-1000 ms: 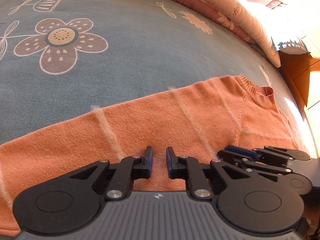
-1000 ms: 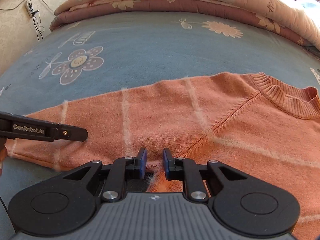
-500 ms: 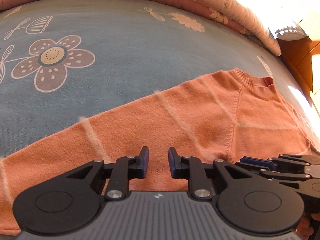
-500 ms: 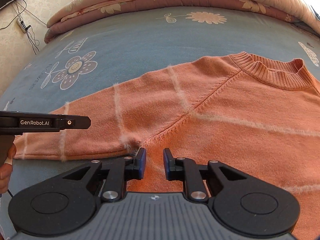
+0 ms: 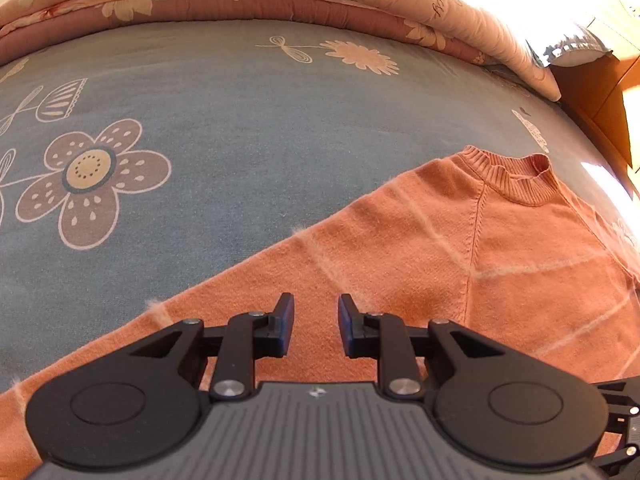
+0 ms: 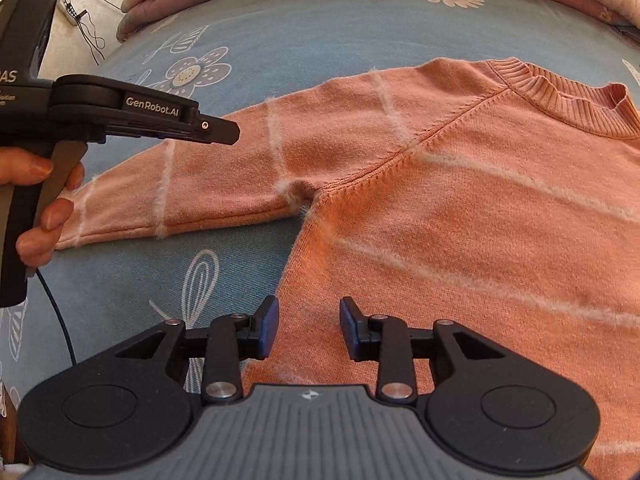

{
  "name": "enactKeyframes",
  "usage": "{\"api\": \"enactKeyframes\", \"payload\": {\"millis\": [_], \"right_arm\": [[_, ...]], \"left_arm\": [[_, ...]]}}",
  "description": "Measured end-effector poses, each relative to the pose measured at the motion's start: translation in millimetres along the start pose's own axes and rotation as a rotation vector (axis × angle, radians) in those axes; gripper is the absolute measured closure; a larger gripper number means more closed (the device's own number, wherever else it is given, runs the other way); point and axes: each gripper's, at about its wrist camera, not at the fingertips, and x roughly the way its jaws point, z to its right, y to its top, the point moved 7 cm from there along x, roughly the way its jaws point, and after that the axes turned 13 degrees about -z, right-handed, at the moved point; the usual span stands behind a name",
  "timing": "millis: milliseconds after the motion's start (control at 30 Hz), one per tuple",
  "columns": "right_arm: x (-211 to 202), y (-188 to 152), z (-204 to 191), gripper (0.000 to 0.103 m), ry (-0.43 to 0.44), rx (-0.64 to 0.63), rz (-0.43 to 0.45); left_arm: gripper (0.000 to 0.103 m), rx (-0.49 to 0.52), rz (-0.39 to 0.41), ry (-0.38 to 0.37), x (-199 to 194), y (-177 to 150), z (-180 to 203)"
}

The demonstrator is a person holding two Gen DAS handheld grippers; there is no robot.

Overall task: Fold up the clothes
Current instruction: 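Move the open left gripper over the sweater collar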

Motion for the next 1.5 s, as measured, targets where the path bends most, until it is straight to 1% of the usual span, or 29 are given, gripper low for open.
{"api": "enactKeyframes", "payload": {"millis": [100, 167, 233, 300, 367, 400, 433, 500, 533, 600, 633, 667, 700, 733, 767, 800, 833, 867, 967, 1033, 1133, 1167, 1267, 1333, 1367, 1433, 1500], "right_arm": [[-9.2, -4.0, 10.4, 0.065, -0.001, 0.006, 0.019], [-15.3, -2.1, 22.0, 0.065, 0.005, 0.038, 0.037], [-20.5, -0.6, 31.4, 0.065, 0.006, 0.067, 0.054], [-25.1, 0.7, 40.0, 0.065, 0.003, 0.08, 0.068], [-30.1, 0.1, 55.7, 0.065, -0.018, 0.106, 0.085], [-32.6, -0.5, 64.1, 0.061, -0.03, 0.119, 0.094], [-35.2, -1.0, 72.4, 0.056, -0.042, 0.133, 0.103], [-40.4, -2.1, 89.1, 0.054, -0.065, 0.16, 0.12], [-43.0, -2.7, 97.4, 0.053, -0.077, 0.174, 0.128], [-48.2, -3.9, 114.2, 0.05, -0.101, 0.201, 0.146], [-49.3, -6.7, 123.2, 0.047, -0.109, 0.218, 0.149], [-49.9, -10.2, 132.5, 0.047, -0.116, 0.235, 0.15], [-50.5, -13.8, 141.8, 0.047, -0.123, 0.253, 0.152], [-49.7, -16.0, 146.2, 0.047, -0.123, 0.261, 0.15], [-48.3, -17.8, 148.9, 0.047, -0.12, 0.266, 0.148], [-47.0, -19.6, 151.6, 0.047, -0.116, 0.271, 0.145], [-45.7, -21.4, 154.2, 0.047, -0.113, 0.276, 0.142], [-44.4, -23.2, 156.9, 0.047, -0.11, 0.281, 0.139], [-40.5, -28.5, 165.0, 0.044, -0.101, 0.296, 0.131], [-38.6, -30.7, 167.9, 0.039, -0.093, 0.301, 0.131], [-37.6, -32.0, 168.3, 0.035, -0.074, 0.298, 0.145], [-37.6, -32.5, 168.5, 0.034, -0.067, 0.299, 0.152], [-37.5, -32.0, 167.9, 0.032, -0.057, 0.3, 0.158], [-37.6, -30.7, 166.7, 0.029, -0.058, 0.299, 0.155], [-37.7, -30.1, 166.0, 0.029, -0.062, 0.296, 0.152], [-38.2, -29.0, 164.9, 0.029, -0.067, 0.294, 0.145], [-41.4, -30.2, 164.0, 0.029, -0.076, 0.298, 0.141]], "left_arm": [[0.082, 0.034, 0.008, -0.017, 7.5, 21.4, 7.4], [0.083, 0.057, 0.013, -0.03, 12.4, 35.8, 12.8], [0.081, 0.114, 0.015, -0.093, 19.1, 52.3, 37.1], [0.081, 0.173, -0.015, -0.167, 36.3, 67.0, 68.4], [0.081, 0.188, -0.057, -0.23, 58.3, 75.1, 90.7], [0.08, 0.199, -0.076, -0.244, 67.7, 76.9, 98.1], [0.079, 0.209, -0.083, -0.229, 77.3, 77.9, 103.1], [0.078, 0.218, -0.08, -0.138, 91.2, 78.6, 101.3], [0.087, 0.198, -0.064, -0.114, 90.5, 81.2, 94.6], [0.088, 0.158, -0.031, -0.064, 88.6, 86.3, 81.1], [0.088, 0.146, -0.019, -0.024, 84.8, 91.0, 77.4], [0.091, 0.133, -0.007, 0.014, 80.9, 95.7, 73.9], [0.089, 0.125, 0.002, 0.006, 76.5, 101.0, 77.5], [0.083, 0.118, 0.011, -0.004, 72.2, 106.3, 81.4], [0.076, 0.125, 0.03, -0.068, 67.4, 111.9, 92.5], [0.07, 0.143, 0.042, -0.119, 65.2, 114.6, 104.1], [0.059, 0.186, 0.056, -0.171, 65.1, 117.1, 122.8], [0.053, 0.221, 0.057, -0.191, 68.5, 117.3, 136.3], [0.05, 0.294, 0.006, -0.173, 96.0, 116.8, 159.5], [0.05, 0.259, -0.01, -0.089, 117.7, 118.8, 150.2], [0.05, 0.204, 0.023, -0.073, 110.1, 129.3, 139.0], [0.055, 0.186, 0.034, -0.067, 107.5, 132.8, 135.3], [0.054, 0.132, 0.067, -0.051, 99.4, 142.9, 124.2], [0.052, 0.152, 0.083, -0.069, 80.6, 136.8, 129.4], [0.05, 0.167, 0.089, -0.079, 70.0, 128.2, 134.7], [0.045, 0.203, 0.09, -0.086, 51.1, 107.5, 144.7], [0.044, 0.228, 0.077, -0.077, 35.6, 82.2, 151.9]]}}
